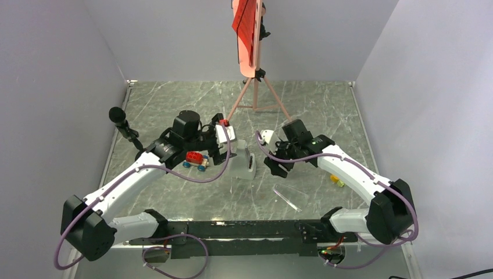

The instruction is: Pack up the instrument practice props

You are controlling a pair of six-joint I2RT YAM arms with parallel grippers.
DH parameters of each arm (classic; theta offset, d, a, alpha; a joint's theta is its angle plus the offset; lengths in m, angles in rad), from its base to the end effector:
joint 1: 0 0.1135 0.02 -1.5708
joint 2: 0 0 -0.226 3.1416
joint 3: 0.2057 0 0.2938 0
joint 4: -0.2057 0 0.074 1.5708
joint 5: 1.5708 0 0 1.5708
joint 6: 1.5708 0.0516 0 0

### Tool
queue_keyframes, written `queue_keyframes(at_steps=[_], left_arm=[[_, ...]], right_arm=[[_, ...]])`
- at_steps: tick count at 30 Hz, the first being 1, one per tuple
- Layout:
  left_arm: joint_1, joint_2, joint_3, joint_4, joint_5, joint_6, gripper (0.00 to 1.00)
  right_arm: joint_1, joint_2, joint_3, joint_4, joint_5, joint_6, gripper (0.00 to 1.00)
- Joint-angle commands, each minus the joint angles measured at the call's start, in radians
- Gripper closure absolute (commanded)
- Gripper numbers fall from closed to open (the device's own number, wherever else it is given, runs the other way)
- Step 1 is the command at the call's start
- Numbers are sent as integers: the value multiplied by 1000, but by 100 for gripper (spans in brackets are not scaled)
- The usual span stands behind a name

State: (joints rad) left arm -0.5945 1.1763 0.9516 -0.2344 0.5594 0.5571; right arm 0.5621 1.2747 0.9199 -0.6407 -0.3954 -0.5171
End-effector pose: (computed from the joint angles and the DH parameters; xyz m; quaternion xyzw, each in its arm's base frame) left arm 0.2601 -0.2089 0.2644 0.5667 0.6055 -0.2440 0.5027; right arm 0.2524 0.1824 0.1840 -0.5309 0.7780 0.1946 0.2739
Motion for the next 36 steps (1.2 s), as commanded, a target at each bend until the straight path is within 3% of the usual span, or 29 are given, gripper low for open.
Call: queue_keyframes(at_steps=[1,14,21,36], left_arm=[[3,-56,-39,38,-99,-73,1],[11,-144,-100,-7,-222,-107,1],[22,-188,-131,-12,-219,-100,1],[24,-278,-210,32,-222,-53,1]], right_arm=[[36,-8,-39,-120,140,93,29],[190,107,14,-203,279,195,16],[214,196,47,-282,321,160,21],[287,296,-4,-329,385,84,22]])
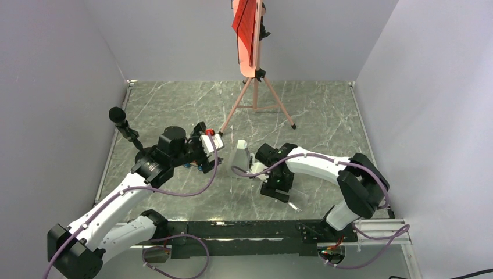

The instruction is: Pack up the instrument practice props

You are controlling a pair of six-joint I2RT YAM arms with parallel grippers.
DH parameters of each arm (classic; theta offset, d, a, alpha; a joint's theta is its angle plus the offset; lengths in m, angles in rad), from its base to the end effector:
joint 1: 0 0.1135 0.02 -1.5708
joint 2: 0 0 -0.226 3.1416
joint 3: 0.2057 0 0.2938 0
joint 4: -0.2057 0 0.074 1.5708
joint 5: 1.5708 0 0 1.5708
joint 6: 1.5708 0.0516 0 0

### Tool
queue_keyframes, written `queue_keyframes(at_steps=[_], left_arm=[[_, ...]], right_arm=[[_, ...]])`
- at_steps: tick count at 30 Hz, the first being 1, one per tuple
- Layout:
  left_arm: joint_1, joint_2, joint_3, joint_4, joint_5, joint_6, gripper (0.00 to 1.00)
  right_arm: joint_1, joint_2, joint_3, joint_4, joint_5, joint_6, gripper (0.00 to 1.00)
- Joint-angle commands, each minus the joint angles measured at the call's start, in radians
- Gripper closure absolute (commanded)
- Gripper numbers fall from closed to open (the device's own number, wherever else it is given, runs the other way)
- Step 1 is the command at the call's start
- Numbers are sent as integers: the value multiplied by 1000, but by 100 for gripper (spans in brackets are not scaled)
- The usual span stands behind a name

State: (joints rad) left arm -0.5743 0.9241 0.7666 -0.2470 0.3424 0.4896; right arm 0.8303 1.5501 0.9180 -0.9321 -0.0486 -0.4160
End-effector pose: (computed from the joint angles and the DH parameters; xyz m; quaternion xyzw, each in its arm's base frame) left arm 0.2341 -0.1721 0.2598 0.4981 0.6613 -0.1651 0.5361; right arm 0.1895 0.2111 0.0924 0.5835 -0.8118 -0.0245 0.0018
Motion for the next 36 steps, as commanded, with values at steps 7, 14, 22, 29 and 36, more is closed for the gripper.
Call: queue_keyframes(at_steps=[7,14,22,29,36], left_arm=[[7,-56,-37,44,-13,-6,1],[14,-81,-55,34,-20,19,1],[30,-85,-61,37,-14,26,1],[45,-57,-38,46,4,20,1],[49,-23,-16,47,25,-5,1]], right_arm=[[61,92,-12,-17,47,-21,29],[87,141,-15,19,47,-30,46],[95,77,-83,94,178,-132,64],[70,-89,-220,224,203,-279,78],[56,-146,-312,345,222,-354,50]])
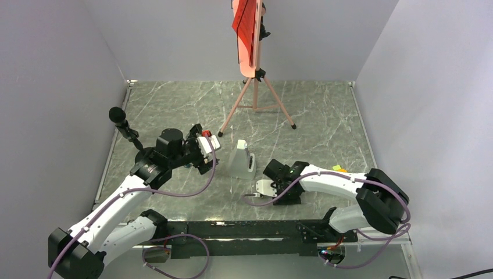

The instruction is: Pack up the instrument practice props

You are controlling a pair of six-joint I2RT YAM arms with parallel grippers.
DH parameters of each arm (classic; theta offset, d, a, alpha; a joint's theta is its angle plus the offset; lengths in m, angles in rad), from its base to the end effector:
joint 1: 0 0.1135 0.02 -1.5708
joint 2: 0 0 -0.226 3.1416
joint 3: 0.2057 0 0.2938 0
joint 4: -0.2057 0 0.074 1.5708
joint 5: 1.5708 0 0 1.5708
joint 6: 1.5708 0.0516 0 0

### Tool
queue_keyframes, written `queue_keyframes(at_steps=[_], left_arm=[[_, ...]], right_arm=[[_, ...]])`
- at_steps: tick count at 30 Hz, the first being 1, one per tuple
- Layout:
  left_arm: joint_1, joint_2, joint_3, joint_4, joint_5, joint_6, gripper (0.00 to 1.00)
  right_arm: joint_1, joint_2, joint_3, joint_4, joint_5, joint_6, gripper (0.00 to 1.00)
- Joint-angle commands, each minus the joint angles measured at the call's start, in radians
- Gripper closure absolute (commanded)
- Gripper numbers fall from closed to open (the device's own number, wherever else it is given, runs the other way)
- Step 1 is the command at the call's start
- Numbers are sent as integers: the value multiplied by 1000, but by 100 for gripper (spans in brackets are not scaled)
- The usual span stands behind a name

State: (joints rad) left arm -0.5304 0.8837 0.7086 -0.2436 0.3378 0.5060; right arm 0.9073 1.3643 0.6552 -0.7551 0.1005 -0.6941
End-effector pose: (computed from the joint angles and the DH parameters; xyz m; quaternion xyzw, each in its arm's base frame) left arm 0.2349 -0.1576 0.2473 0.4890 0.6728 -0.1475 0.5352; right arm 0.1546 0.1893 0.0683 -0.7141 0.6963 -0.0442 0.0582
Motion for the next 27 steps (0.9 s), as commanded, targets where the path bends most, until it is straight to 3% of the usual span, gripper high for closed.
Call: queue_keyframes(at_steps=[1,15,27], left_arm=[[4,23,45,44,34,-23,1],[6,52,61,52,41,-24,1],[6,49,58,49,37,-14,1]], right_arm=[[-30,61,-42,146,69,-59,48],[-99,59,-40,70,8,-20,30],[-158,169,-1,21,42,0,40]])
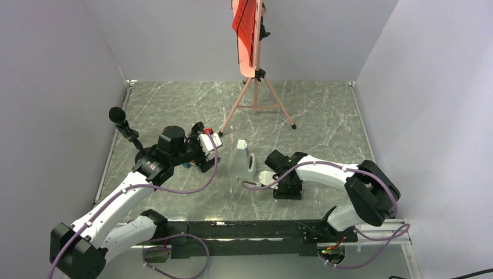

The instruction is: Pack up the instrument practice props

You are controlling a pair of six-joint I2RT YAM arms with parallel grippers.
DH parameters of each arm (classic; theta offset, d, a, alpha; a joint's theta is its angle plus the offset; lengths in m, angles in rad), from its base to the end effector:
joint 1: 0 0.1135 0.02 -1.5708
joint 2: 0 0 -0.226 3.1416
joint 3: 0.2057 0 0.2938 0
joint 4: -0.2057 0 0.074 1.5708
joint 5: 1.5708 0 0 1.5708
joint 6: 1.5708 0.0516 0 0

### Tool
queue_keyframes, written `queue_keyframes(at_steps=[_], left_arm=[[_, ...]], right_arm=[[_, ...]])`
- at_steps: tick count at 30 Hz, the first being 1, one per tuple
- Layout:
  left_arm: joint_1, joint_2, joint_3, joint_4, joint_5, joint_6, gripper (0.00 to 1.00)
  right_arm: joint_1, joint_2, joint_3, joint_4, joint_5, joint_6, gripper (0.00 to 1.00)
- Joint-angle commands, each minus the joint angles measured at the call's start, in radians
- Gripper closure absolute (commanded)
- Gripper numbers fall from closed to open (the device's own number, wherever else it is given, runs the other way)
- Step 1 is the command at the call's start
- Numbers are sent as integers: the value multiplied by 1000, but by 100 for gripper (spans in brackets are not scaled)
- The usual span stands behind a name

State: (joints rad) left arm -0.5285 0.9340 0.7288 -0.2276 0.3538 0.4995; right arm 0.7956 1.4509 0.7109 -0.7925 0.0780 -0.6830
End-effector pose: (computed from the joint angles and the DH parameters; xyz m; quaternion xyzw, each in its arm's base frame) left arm 0.2419 -0.1619 0.2440 0.4903 0.6755 -0.1559 0.5282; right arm 0.1783 0.1762 0.0629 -0.6726 0.7388 -0.0378 0.0213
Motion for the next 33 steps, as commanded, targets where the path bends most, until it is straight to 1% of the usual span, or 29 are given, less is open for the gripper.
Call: queue_keyframes(at_steps=[1,5,7,9,12,13,17,20,21,24,27,30,33], left_arm=[[5,-1,39,32,20,-7,1],[4,-4,37,31,16,-7,1],[4,-4,38,28,13,-5,1],[5,-6,41,22,10,-2,1],[2,-4,44,13,7,8,1],[2,-2,46,9,7,11,1],[3,6,66,-2,11,18,1],[4,14,85,-7,20,25,1],[4,19,92,-4,26,25,1],[4,34,122,21,58,3,1],[3,62,167,55,105,-46,1],[-3,101,207,98,159,-92,1],[-39,157,253,130,192,-110,1]], right_arm=[[-50,90,-58,56,71,-15,40],[-57,114,-86,84,112,-27,37],[-64,136,-98,102,129,-29,38],[-71,163,-105,116,147,-18,41],[-91,188,-92,112,125,-24,63],[-94,190,-86,109,115,-22,68],[-104,126,-61,79,81,1,79],[-137,29,24,-15,10,39,92],[-152,-6,69,-52,-24,48,99],[-201,-112,217,-138,-110,86,100],[-266,-215,329,-155,-213,145,100],[-340,-288,401,-113,-319,213,100],[-393,-331,458,-26,-421,281,100]])
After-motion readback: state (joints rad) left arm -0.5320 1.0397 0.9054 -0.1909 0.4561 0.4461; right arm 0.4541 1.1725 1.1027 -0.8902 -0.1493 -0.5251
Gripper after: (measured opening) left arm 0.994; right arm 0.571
